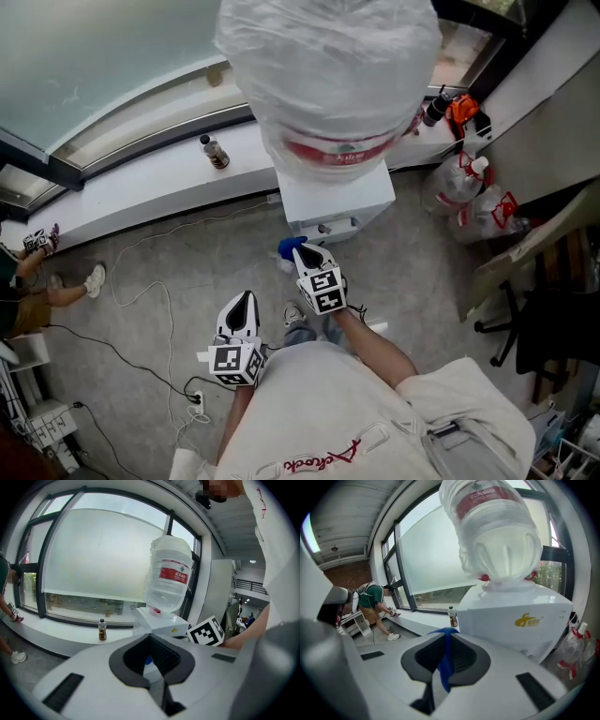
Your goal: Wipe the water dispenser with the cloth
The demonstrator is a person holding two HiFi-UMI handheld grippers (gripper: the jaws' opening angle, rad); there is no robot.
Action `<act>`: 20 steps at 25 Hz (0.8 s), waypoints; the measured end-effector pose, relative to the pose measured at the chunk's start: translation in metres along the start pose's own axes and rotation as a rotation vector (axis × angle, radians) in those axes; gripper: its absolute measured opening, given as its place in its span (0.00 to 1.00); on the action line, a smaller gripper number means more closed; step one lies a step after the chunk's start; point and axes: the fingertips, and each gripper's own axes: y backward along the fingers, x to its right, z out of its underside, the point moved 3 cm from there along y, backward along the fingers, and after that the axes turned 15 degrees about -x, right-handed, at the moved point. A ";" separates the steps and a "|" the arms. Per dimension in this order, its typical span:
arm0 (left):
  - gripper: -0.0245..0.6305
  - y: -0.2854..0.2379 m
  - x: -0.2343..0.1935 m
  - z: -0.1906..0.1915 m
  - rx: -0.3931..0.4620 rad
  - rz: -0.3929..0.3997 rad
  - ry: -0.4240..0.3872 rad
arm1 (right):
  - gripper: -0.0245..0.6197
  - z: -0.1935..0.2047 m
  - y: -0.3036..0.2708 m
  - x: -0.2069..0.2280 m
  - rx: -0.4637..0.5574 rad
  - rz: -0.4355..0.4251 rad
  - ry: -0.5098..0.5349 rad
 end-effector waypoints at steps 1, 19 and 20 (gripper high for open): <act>0.06 0.003 -0.004 0.002 -0.002 -0.010 0.007 | 0.10 0.000 -0.006 -0.002 -0.010 -0.005 0.007; 0.06 0.005 -0.011 0.006 -0.038 -0.023 -0.006 | 0.10 0.004 -0.021 0.074 -0.050 0.115 -0.091; 0.06 0.002 -0.009 0.005 -0.039 -0.018 -0.009 | 0.10 0.005 -0.018 0.083 -0.049 0.128 -0.103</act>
